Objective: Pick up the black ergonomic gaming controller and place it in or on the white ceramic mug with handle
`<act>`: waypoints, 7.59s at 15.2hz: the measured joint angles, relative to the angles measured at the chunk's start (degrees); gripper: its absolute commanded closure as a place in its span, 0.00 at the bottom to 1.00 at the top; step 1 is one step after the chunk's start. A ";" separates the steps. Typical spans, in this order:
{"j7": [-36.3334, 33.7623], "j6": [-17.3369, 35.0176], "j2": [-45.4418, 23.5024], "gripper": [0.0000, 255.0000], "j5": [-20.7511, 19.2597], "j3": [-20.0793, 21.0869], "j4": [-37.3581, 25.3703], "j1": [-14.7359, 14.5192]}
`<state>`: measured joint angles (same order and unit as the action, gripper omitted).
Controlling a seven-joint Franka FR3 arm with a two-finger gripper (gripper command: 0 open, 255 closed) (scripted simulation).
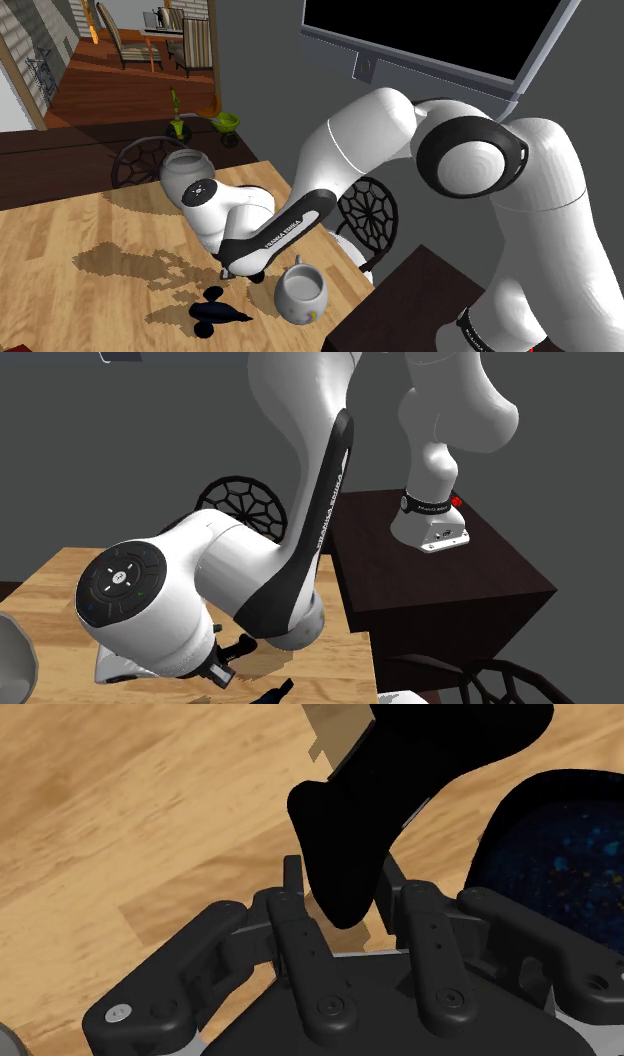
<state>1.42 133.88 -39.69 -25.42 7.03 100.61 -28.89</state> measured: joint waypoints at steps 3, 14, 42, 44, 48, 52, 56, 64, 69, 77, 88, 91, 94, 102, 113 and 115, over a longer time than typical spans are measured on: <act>0.48 -1.35 1.77 1.00 0.51 0.41 0.37 0.13; 2.57 -6.05 7.07 0.00 2.28 1.52 0.72 0.86; -28.58 -23.73 59.43 0.00 26.77 4.97 44.51 -0.88; -31.79 -26.48 63.20 0.00 29.20 5.63 45.95 -1.67; -34.44 -27.29 65.87 0.00 31.26 6.36 48.21 -2.41; -34.47 -24.22 65.29 0.00 31.47 6.54 50.78 -2.43; -34.57 -23.00 65.12 0.00 31.64 6.71 51.81 -2.54; -34.56 -22.92 65.14 1.00 31.64 6.71 51.90 -2.54; -34.56 -22.92 65.14 1.00 31.64 6.71 51.90 -2.54; -40.69 -19.07 61.80 0.00 33.52 13.13 54.74 -6.81; -57.53 -9.58 45.55 0.00 33.53 27.29 55.05 -14.67; -60.20 -7.43 42.38 0.00 32.51 28.68 55.23 -15.49; -61.60 -4.23 39.76 0.00 31.08 28.84 56.28 -15.46; -62.79 -0.64 37.42 0.00 29.60 28.71 57.88 -15.42; -62.81 -0.62 37.39 1.00 29.59 28.71 57.92 -15.43; -62.48 -1.06 38.01 1.00 30.08 28.82 57.97 -15.46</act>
<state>-61.06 132.82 -1.68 4.66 35.85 158.58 -44.35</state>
